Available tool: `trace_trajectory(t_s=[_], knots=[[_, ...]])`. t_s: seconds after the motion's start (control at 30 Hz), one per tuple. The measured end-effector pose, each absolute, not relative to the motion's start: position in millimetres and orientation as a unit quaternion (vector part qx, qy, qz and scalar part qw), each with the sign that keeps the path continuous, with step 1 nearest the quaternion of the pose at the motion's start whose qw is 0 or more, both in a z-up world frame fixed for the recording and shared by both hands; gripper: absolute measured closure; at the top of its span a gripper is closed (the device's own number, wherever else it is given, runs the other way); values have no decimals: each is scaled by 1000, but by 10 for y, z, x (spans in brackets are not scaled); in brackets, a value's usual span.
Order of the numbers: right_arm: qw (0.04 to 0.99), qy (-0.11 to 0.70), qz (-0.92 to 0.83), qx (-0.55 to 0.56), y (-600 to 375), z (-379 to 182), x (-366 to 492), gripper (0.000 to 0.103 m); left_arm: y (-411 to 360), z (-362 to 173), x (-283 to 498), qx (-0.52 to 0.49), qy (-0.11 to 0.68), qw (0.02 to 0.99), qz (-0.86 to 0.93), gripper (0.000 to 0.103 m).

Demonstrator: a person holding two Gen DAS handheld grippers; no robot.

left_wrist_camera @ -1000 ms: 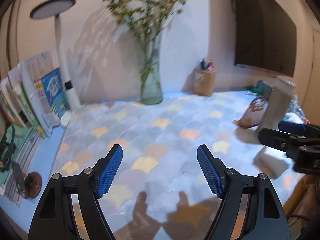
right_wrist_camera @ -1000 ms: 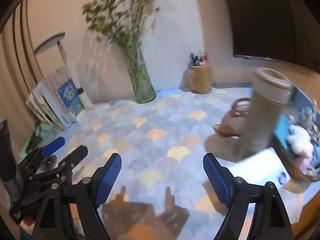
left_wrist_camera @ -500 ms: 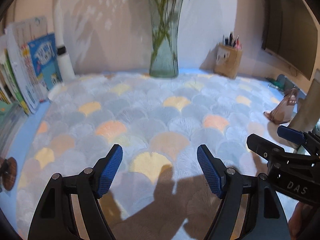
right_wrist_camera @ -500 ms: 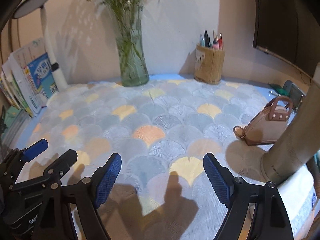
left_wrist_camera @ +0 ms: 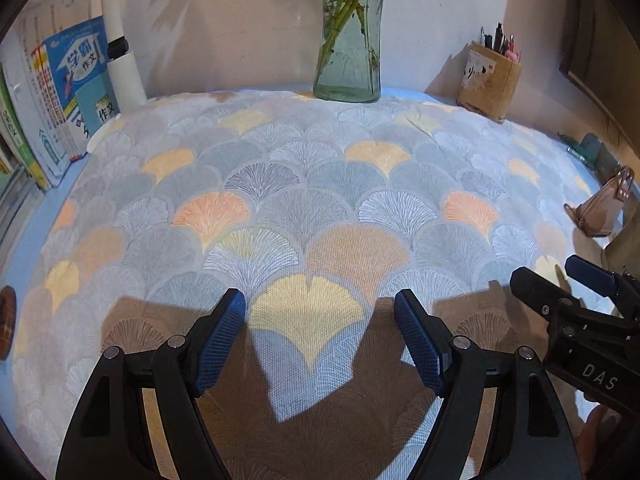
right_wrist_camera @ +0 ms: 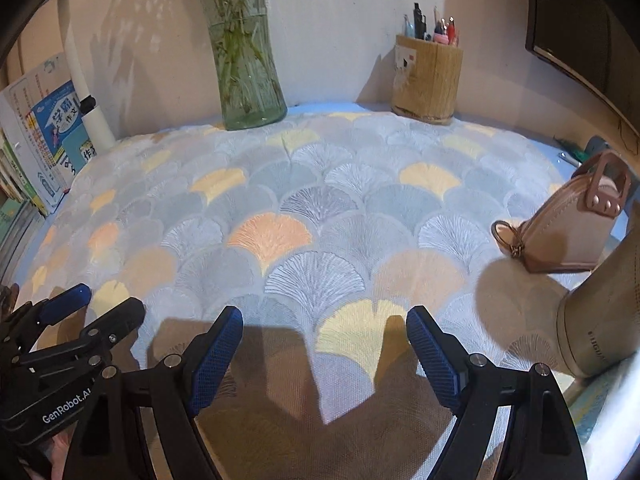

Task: Organize soft objects

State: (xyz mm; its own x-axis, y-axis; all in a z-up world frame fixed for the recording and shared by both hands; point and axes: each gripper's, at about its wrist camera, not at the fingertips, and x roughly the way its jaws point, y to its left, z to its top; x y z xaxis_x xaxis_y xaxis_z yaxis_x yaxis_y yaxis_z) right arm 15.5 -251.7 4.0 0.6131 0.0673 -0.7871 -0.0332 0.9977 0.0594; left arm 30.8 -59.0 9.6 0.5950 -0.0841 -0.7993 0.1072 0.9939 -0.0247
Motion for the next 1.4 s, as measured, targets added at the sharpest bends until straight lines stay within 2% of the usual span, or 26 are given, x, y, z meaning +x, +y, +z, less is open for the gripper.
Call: trace_trajectory(t_s=[0.1,0.17,0.23,0.33,0.43,0.53,1.4], knots=[[894,446,37,30,-2545,8,160,20,-610,81,322,22,450,891,-53,23],[889,455,38,34,-2563,-28,176,19,-611,66,347,22,454,889,-54,14],[889,455,40,31,-2550,-30,166,11,-606,49,373,21,459,887,-48,10],[887,458,39,34,-2560,-48,171,10,-560,17,424,11,470,882,-33,0],[886,460,41,38,-2570,-57,171,3,-558,10,425,10,470,882,-32,0],[884,463,43,41,-2574,-63,180,0,-557,10,424,9,471,882,-33,0],[883,467,37,30,-2574,-67,174,0,-555,8,421,9,471,881,-42,0]])
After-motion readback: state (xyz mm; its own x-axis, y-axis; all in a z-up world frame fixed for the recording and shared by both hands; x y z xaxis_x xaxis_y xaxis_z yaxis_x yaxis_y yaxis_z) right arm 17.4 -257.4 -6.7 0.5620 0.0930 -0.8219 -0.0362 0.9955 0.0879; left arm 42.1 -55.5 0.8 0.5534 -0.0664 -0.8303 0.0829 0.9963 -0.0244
